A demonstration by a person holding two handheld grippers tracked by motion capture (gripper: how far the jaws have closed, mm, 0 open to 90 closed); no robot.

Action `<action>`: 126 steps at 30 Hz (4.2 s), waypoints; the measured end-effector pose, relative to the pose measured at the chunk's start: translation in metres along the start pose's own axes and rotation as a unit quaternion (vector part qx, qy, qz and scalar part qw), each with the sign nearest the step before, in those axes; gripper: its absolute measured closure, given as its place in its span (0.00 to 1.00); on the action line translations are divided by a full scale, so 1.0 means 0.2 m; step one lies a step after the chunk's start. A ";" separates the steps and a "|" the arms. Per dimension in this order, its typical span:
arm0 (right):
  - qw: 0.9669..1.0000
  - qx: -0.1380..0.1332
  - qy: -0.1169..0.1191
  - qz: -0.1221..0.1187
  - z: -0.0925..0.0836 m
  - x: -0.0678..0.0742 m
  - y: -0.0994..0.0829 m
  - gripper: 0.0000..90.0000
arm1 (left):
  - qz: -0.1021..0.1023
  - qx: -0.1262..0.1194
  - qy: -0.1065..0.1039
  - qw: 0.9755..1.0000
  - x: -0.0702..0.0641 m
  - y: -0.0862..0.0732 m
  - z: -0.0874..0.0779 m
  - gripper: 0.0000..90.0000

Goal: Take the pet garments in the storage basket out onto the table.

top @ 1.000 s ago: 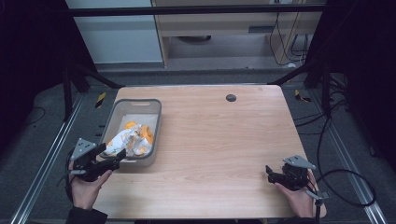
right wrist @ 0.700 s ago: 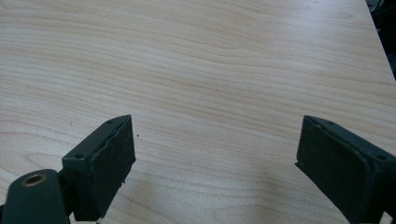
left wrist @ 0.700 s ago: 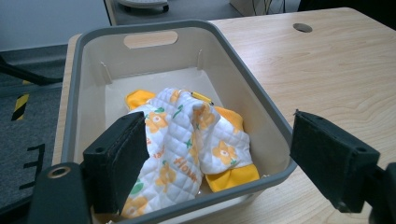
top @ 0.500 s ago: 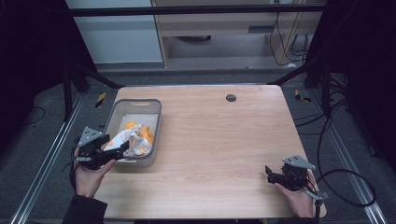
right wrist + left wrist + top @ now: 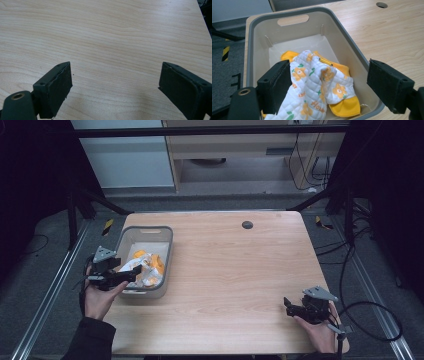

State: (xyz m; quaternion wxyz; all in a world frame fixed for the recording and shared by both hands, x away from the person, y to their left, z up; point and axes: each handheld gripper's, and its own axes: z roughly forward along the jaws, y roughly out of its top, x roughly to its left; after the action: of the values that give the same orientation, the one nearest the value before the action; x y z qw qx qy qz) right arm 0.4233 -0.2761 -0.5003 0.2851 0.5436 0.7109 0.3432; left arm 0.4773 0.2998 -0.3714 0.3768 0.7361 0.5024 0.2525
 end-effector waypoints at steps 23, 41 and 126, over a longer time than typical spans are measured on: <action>1.000 -0.004 0.002 0.002 0.00 0.00 0.00 0.12 | 0.025 0.071 0.004 0.997 0.04 0.10 0.12 0.21; 1.000 -0.002 0.012 0.008 0.00 0.00 0.00 0.12 | 0.039 0.145 0.004 0.989 0.03 0.12 0.26 0.22; 1.000 -0.003 0.022 0.013 0.00 0.01 0.00 0.12 | 0.038 0.165 0.007 0.986 0.05 0.26 0.18 0.86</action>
State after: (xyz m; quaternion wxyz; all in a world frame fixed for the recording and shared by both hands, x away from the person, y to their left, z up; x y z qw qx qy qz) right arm 0.4238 -0.2748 -0.5004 0.2667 0.5446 0.7088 0.3604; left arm 0.5370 0.2878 -0.3502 0.2369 0.8051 0.5114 0.1851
